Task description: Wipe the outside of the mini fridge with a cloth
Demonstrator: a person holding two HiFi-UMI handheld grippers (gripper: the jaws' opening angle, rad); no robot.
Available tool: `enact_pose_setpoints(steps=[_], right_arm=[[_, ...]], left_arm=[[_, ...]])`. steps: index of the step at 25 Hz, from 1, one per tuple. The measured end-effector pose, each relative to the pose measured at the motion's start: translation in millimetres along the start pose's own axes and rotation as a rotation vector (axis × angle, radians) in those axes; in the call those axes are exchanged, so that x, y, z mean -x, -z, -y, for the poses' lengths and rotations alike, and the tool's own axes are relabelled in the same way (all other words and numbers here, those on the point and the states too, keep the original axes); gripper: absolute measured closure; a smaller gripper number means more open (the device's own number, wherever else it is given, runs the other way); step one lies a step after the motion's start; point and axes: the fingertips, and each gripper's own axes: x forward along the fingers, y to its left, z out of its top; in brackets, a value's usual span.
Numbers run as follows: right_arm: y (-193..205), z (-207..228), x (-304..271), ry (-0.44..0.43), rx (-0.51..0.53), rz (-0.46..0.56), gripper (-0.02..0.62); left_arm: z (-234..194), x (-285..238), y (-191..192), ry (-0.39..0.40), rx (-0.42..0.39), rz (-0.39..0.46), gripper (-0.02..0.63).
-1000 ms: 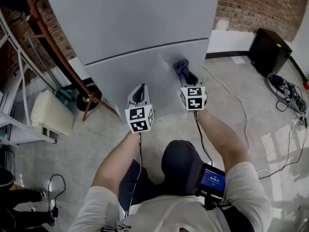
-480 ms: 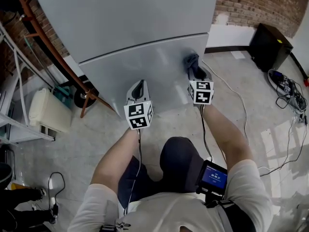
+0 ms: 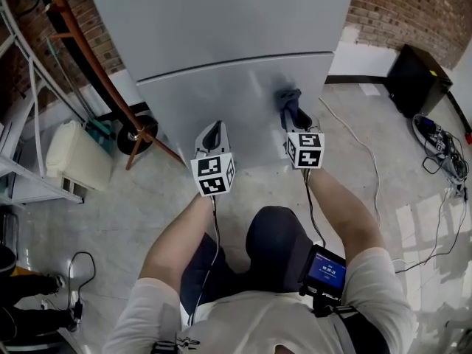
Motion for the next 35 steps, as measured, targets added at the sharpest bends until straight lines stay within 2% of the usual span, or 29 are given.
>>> enact_pose_setpoints(steps=[8,18,27,35], right_arm=[[-5.1,-125.7,-3.7,-0.217,0.075,0.021,0.509],[11.4,-268.9,-12.1,-0.446,0.126,0.012,0.509],[30.8,-363.8,-40.7,-0.519,0.12,-0.037,0.509],[46.8,-372.5,-62.4,-0.492,0.121,-0.039,0.509]], left_arm=[[-47.7,35.3,8.6,-0.076,0.025,-0.008,0.603],[-125.8,94.7,37.0,-0.224,0.036,-0.052,0.603],[-200.3,154.1,51.2,-0.34,0.023,-0.107,0.602],[-211.0,165.0,69.7,-0.368,0.015,-0.121,0.603]])
